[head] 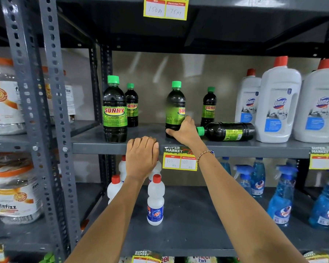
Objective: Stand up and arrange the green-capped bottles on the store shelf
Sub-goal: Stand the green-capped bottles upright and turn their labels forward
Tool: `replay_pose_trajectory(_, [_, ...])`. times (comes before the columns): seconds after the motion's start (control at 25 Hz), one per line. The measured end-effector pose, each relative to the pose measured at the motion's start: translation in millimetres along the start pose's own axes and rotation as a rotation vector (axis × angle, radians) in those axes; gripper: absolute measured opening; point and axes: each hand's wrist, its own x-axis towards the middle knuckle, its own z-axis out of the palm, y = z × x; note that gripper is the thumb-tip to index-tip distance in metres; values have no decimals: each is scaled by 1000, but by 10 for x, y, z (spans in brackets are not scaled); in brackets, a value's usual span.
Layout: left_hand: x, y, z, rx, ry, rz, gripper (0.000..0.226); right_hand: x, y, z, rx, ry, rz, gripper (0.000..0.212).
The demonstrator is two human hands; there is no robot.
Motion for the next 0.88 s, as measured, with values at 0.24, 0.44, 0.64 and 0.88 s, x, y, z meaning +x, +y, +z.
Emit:
replay_pose_trajectory(0.24, [-3, 18, -14, -3, 5, -1, 33, 9, 3, -23, 34, -30, 54, 95])
replay_pose_trajectory(0.44, [-7, 19, -12, -12, -4, -3, 33, 12, 7, -14, 39, -115, 64, 114])
replay_pose_trajectory(0.64, [-8, 20, -22, -10, -16, -5, 32, -35, -27, -1, -34, -43, 37, 119])
replay_pose_trajectory(0.88, [-10, 32, -41, -24, -43, -12, 34, -31, 5, 15, -65, -31, 14, 94])
